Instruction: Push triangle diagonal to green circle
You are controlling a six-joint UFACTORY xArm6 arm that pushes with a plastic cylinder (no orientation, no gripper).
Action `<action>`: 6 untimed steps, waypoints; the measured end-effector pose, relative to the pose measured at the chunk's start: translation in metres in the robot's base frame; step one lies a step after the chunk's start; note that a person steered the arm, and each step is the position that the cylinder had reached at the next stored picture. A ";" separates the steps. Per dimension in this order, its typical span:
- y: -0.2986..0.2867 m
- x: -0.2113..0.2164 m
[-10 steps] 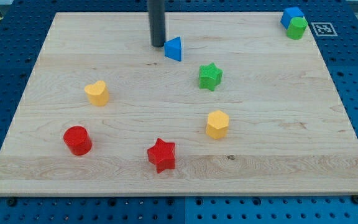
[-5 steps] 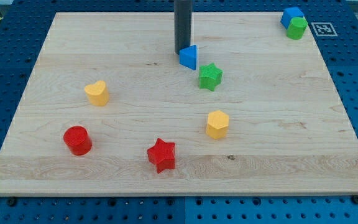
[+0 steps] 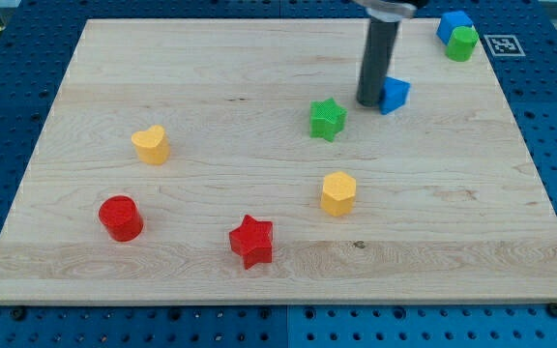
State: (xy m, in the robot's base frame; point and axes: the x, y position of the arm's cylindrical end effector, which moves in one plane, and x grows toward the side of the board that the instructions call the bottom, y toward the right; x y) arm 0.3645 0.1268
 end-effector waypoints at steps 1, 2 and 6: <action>0.006 0.012; 0.030 0.024; 0.026 0.008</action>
